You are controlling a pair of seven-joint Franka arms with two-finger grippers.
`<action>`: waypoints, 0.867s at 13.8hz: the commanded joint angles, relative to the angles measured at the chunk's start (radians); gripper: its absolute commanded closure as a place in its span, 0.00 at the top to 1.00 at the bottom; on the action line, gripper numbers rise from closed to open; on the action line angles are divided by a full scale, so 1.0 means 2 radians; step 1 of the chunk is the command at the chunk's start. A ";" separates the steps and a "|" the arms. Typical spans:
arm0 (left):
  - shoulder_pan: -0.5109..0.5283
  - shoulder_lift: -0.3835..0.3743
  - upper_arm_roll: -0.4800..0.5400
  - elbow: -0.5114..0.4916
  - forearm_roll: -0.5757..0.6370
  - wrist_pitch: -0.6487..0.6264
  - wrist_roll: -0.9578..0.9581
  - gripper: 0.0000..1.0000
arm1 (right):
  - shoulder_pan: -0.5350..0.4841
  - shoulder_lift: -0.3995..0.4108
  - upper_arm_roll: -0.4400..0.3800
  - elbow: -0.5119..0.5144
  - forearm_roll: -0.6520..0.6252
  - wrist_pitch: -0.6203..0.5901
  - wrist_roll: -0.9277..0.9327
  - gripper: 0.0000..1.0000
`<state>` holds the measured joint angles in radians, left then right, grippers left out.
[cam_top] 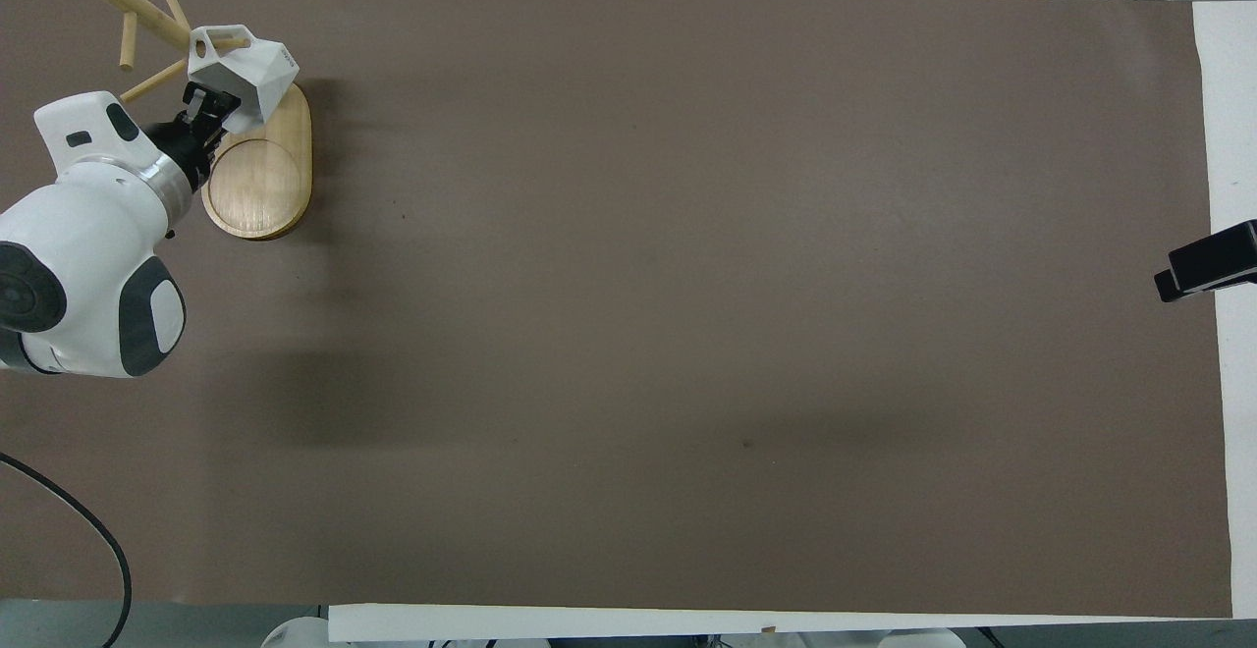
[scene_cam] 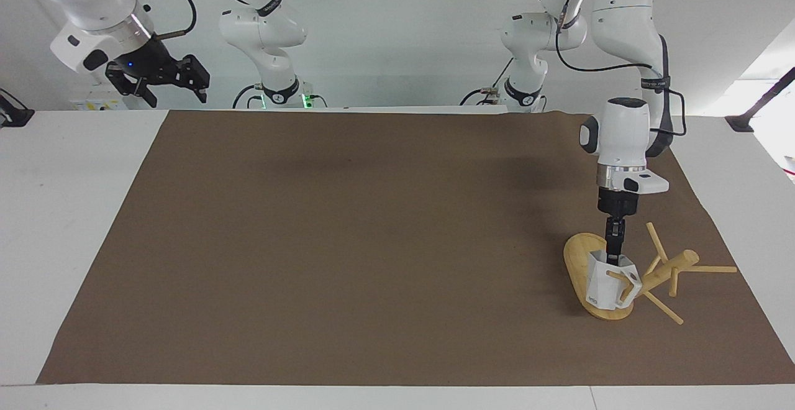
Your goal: Hang cup on rack
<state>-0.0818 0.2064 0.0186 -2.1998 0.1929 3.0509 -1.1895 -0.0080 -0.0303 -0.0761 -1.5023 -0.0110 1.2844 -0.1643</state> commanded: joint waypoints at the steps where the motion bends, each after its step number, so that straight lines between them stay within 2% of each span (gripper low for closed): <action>1: 0.006 -0.035 -0.005 0.034 0.011 -0.139 0.010 1.00 | -0.007 -0.012 0.001 -0.017 -0.008 0.013 0.009 0.99; 5: 0.000 -0.049 -0.013 0.114 0.007 -0.357 0.114 1.00 | -0.005 -0.012 0.003 -0.015 -0.008 0.014 0.008 0.99; 7: -0.007 -0.075 -0.013 0.130 -0.006 -0.445 0.183 1.00 | -0.006 -0.012 0.003 -0.017 -0.008 0.014 0.008 0.99; 10: -0.005 -0.128 -0.009 0.159 -0.071 -0.565 0.334 1.00 | -0.005 -0.012 0.003 -0.017 -0.008 0.013 0.009 0.99; 12: -0.004 -0.126 -0.009 0.224 -0.080 -0.669 0.432 1.00 | -0.007 -0.013 0.003 -0.017 -0.008 0.012 0.007 0.99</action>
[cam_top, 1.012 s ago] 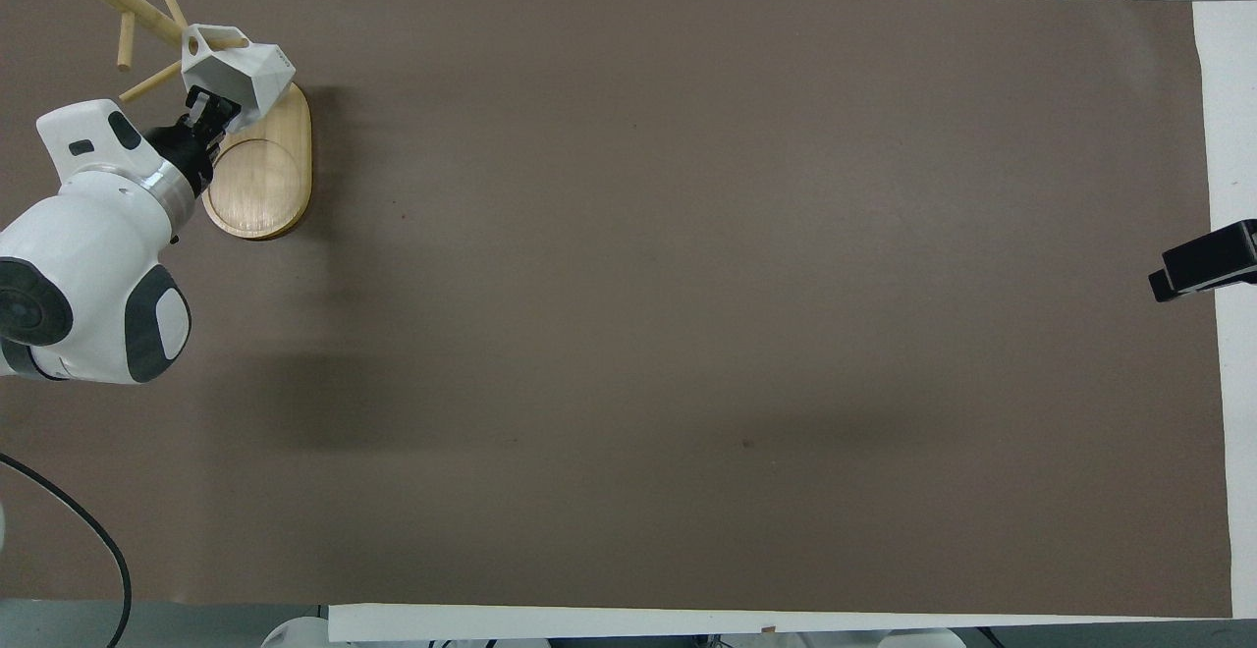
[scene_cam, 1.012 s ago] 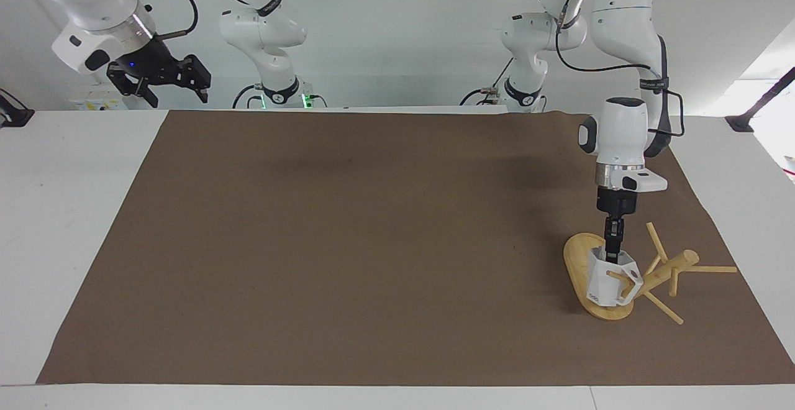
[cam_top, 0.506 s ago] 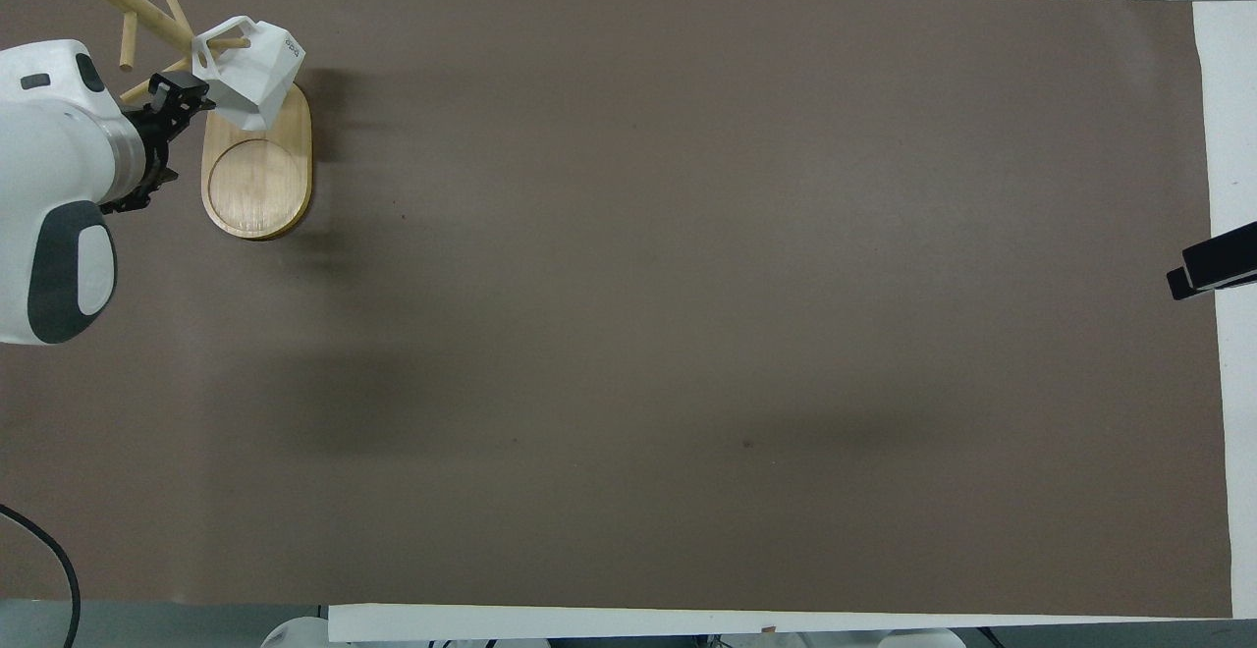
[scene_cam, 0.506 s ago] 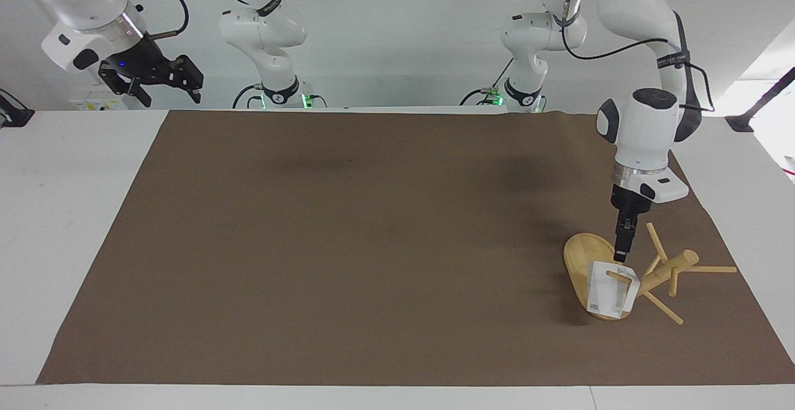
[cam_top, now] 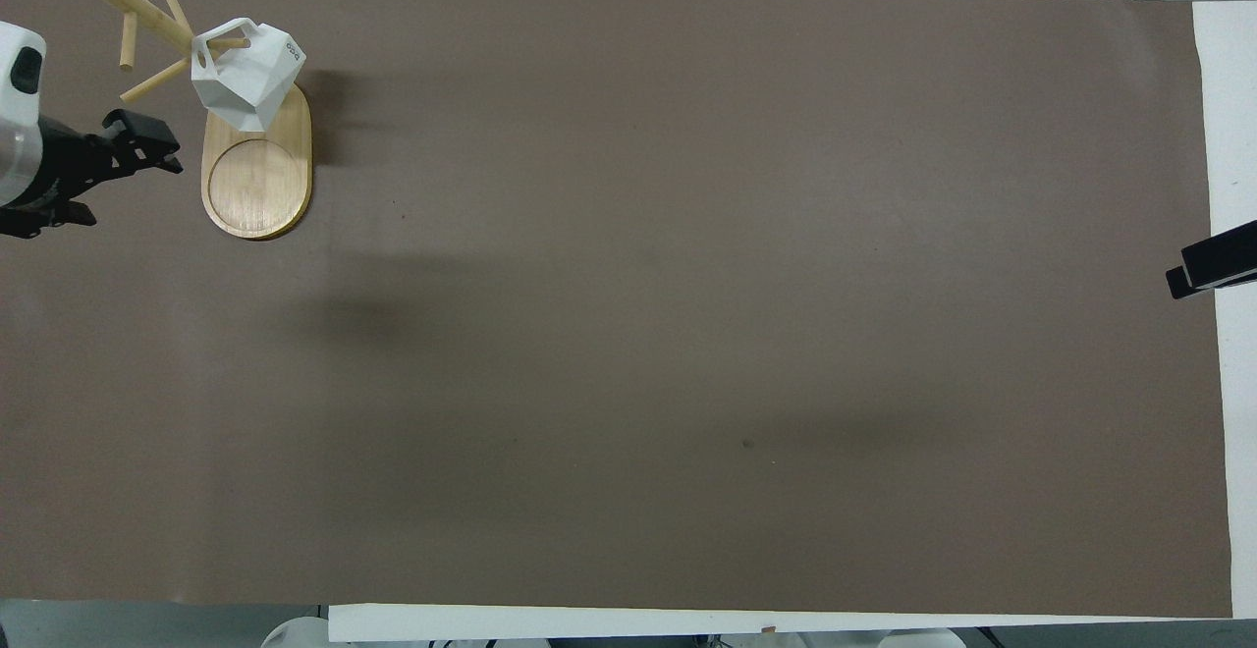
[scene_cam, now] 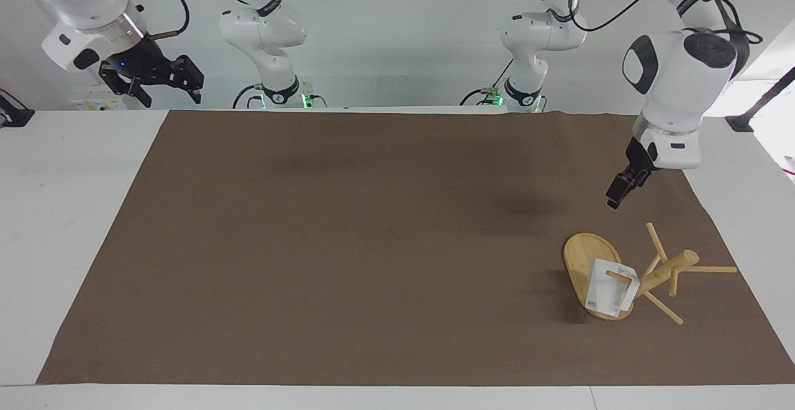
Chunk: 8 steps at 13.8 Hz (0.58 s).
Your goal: Hang cup on rack
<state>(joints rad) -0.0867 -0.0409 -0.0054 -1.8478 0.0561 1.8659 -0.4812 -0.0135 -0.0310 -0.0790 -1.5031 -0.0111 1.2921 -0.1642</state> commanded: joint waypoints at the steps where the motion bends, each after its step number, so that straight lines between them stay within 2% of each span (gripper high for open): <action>1: -0.001 0.000 0.005 0.083 -0.012 -0.126 0.132 1.00 | -0.006 -0.013 0.004 -0.017 -0.007 0.008 0.007 0.99; 3: 0.000 0.010 0.006 0.127 -0.007 -0.173 0.222 1.00 | -0.006 -0.013 0.004 -0.017 -0.007 0.008 0.006 0.99; 8: 0.003 0.053 0.007 0.198 -0.007 -0.208 0.249 1.00 | -0.006 -0.013 0.004 -0.017 -0.007 0.007 0.006 0.99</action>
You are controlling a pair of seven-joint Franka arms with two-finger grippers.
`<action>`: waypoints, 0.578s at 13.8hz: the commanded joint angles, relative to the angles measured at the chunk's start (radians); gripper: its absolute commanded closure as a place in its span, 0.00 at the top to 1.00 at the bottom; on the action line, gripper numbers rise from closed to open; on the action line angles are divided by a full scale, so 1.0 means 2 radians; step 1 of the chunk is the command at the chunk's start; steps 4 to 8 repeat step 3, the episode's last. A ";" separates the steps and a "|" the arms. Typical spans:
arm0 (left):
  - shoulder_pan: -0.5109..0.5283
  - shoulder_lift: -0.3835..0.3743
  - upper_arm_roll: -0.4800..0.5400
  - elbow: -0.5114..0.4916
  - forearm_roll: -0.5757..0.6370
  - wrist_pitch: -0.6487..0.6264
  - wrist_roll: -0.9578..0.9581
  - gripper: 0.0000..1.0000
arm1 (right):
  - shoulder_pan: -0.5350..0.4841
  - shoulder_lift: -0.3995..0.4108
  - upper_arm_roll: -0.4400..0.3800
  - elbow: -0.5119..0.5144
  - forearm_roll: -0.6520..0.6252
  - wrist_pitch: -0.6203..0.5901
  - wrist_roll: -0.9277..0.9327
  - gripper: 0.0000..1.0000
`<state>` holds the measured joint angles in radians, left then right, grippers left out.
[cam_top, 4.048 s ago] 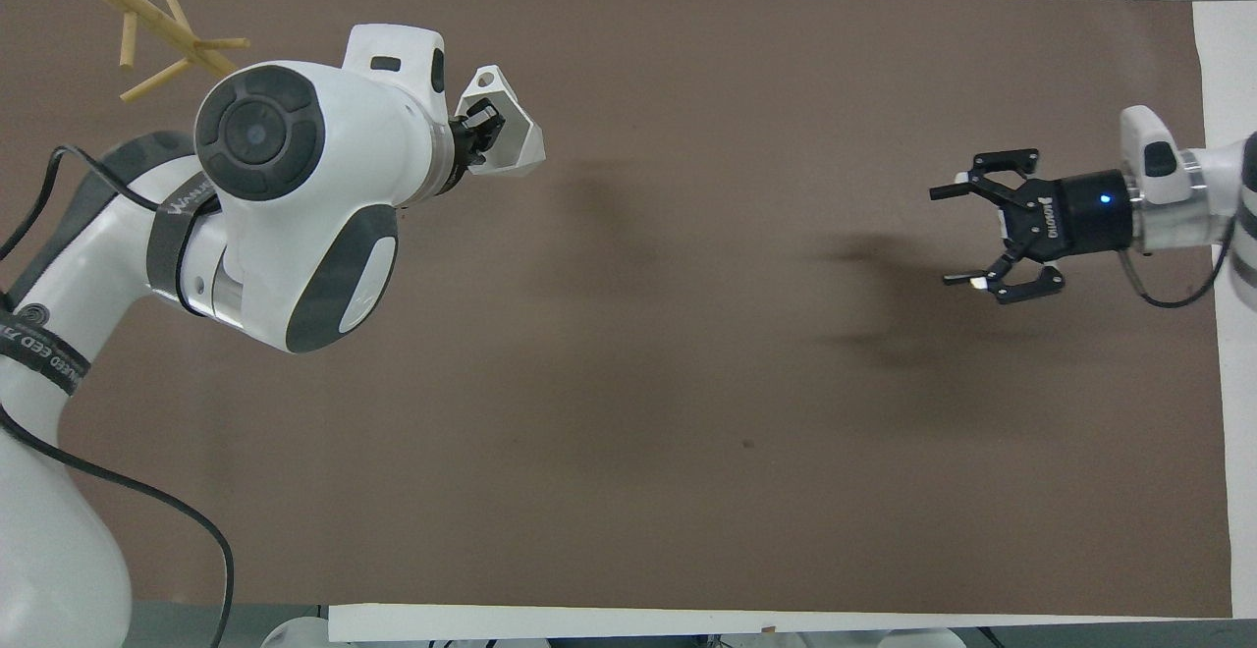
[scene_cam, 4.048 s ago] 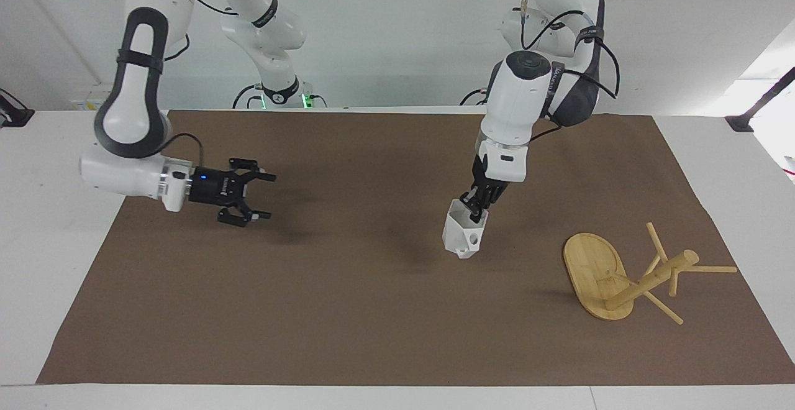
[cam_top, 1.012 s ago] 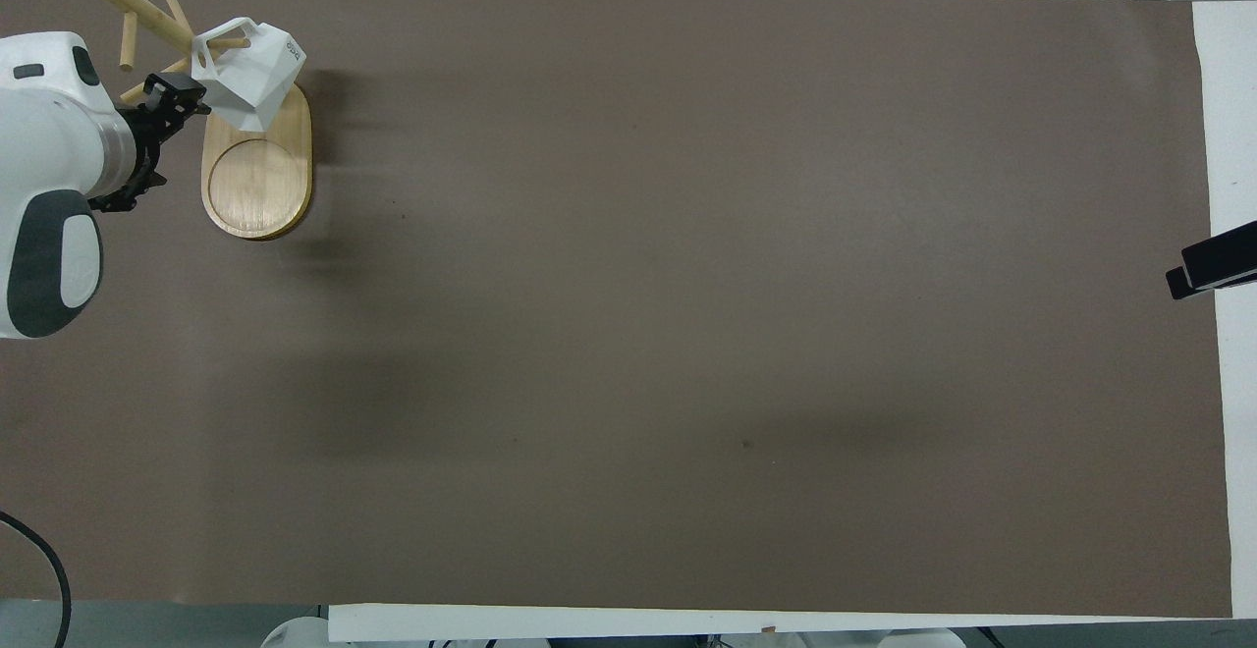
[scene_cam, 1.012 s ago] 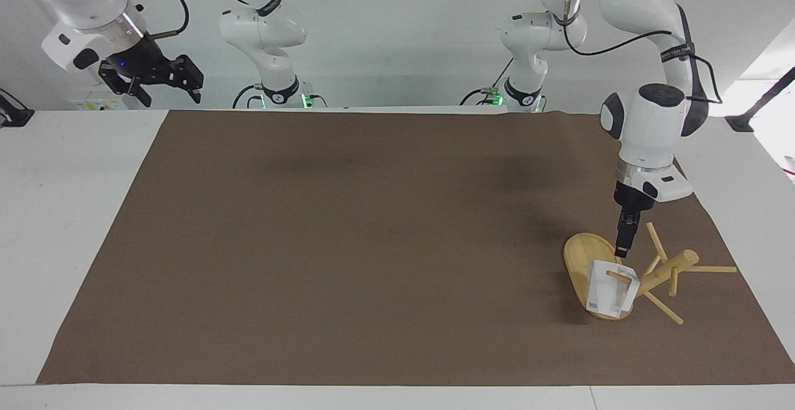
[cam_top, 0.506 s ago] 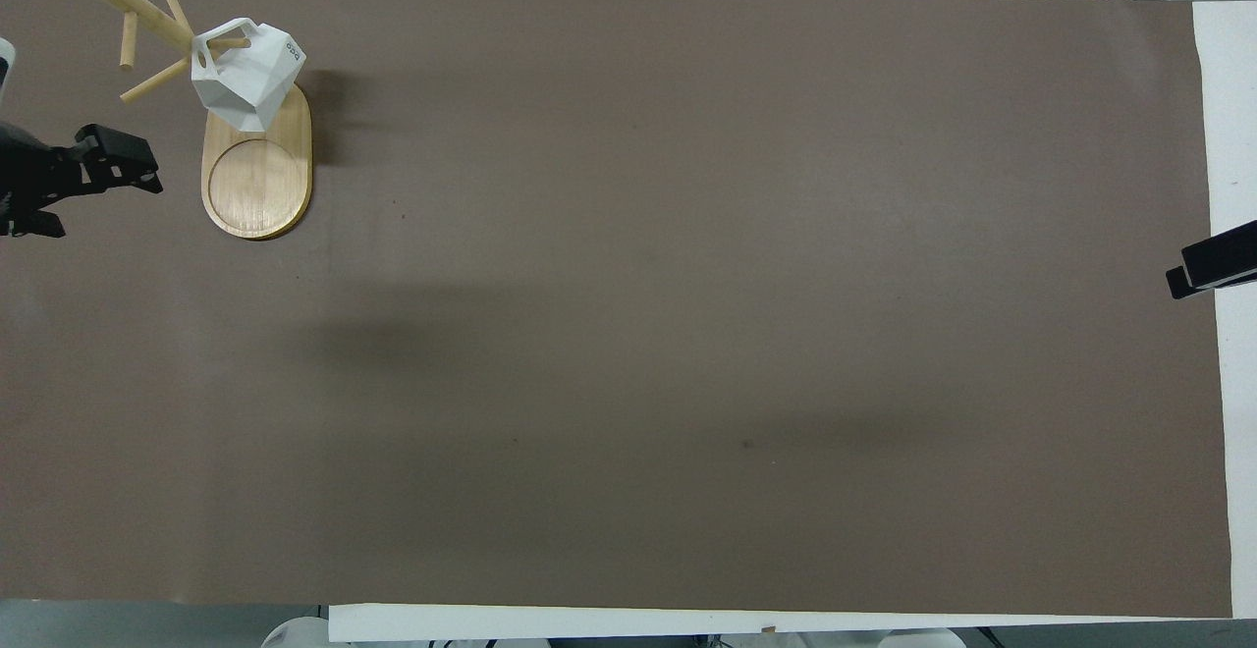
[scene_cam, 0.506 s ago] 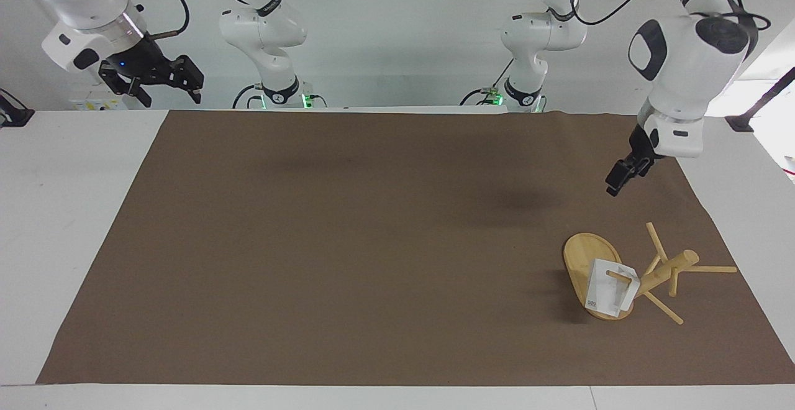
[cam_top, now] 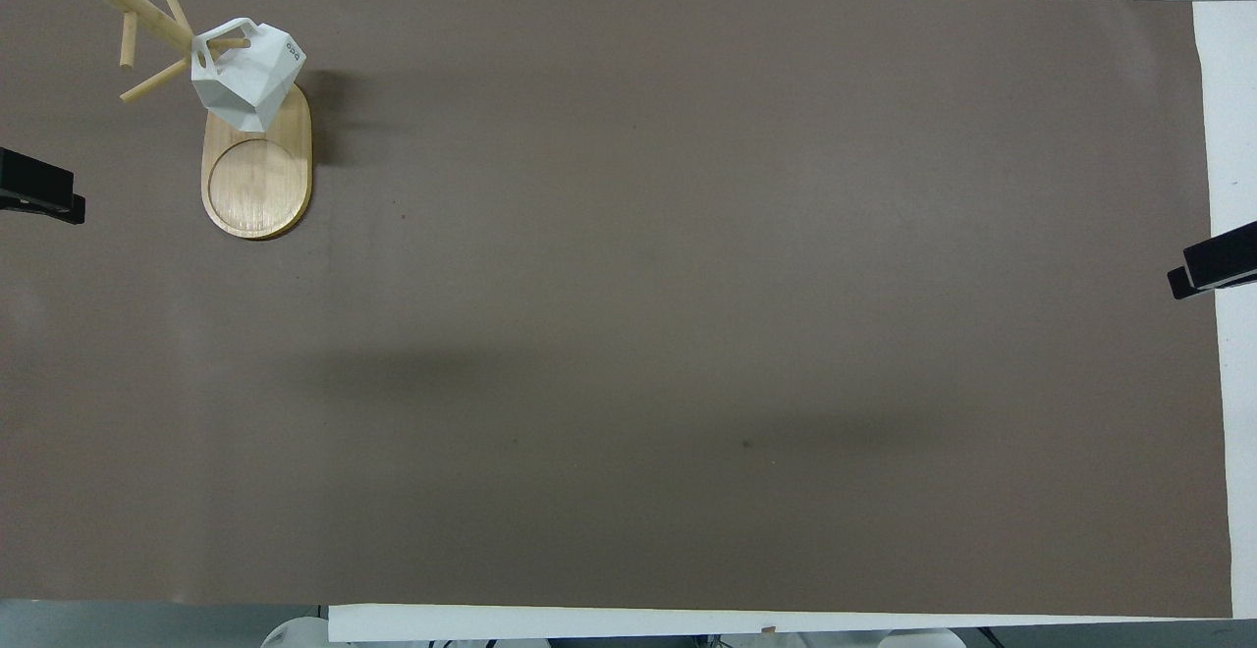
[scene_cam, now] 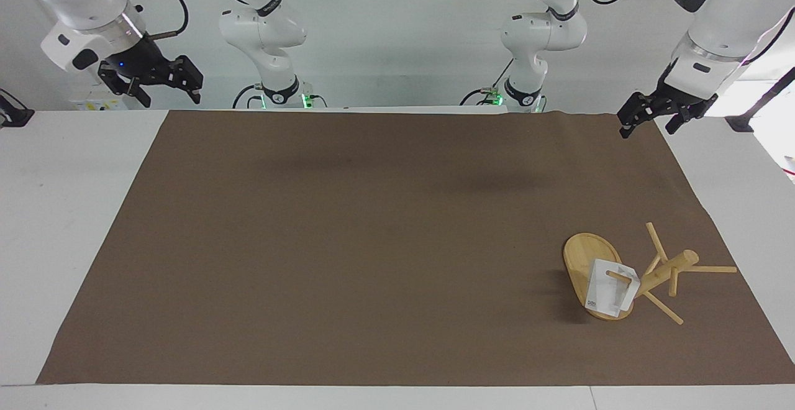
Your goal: Hang cup on rack
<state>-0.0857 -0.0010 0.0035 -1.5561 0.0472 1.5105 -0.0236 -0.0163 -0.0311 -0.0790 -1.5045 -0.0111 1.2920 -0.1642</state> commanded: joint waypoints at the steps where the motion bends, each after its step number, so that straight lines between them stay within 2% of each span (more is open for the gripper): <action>1: 0.003 0.035 0.002 0.055 -0.006 -0.035 0.028 1.00 | -0.003 -0.013 0.004 -0.016 -0.007 0.007 0.006 0.99; 8: 0.003 0.036 0.002 0.056 -0.010 -0.034 0.030 1.00 | -0.003 -0.013 0.004 -0.015 -0.007 0.007 0.007 0.99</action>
